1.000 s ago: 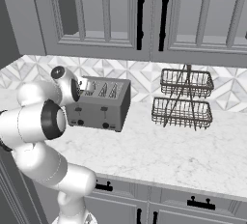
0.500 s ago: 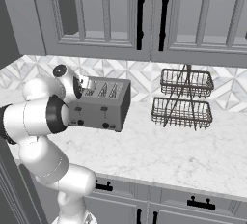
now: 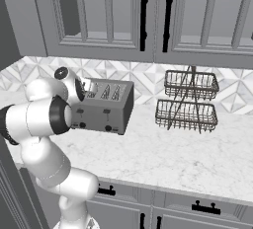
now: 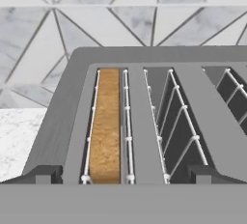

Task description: Start the toaster. Once the lever pops up, take the bread to the plate on the dining counter.

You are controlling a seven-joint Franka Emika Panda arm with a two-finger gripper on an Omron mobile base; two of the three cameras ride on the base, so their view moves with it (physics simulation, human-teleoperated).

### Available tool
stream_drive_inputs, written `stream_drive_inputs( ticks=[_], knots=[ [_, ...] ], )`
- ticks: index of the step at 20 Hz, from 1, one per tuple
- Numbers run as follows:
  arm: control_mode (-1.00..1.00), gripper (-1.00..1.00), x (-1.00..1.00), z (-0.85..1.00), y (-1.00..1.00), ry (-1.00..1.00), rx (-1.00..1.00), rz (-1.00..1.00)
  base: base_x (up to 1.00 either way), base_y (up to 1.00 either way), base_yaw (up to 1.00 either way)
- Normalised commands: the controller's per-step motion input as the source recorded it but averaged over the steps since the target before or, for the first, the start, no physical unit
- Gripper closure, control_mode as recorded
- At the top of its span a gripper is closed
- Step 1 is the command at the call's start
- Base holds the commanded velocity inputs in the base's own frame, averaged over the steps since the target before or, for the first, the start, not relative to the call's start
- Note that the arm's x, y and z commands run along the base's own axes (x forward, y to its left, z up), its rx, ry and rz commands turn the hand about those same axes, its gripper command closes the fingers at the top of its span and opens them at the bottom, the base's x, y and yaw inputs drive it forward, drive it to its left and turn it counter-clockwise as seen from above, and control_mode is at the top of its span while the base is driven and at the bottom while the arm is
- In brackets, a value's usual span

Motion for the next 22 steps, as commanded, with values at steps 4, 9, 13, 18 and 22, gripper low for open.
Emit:
stream_drive_inputs(
  ticks=[4, 9, 13, 18, 22],
  knots=[
    [-1.0, -1.0, 0.03, -0.06, 0.08, 0.0, -0.02, 0.0, 0.0, 0.0, 0.0],
    [-1.0, -1.0, 0.1, 0.0, 0.13, 0.0, -0.02, 0.0, 0.0, 0.0, 0.0],
    [-1.0, -1.0, 0.18, -0.01, 0.05, 0.0, -0.01, 0.0, 0.0, 0.0, 0.0],
    [-1.0, -1.0, 0.07, -0.14, -0.11, 0.0, -0.02, 0.0, 0.0, 0.0, 0.0],
    [-1.0, -1.0, 0.18, -0.13, -0.01, 0.0, -0.03, 0.0, 0.0, 0.0, 0.0]
  ],
)
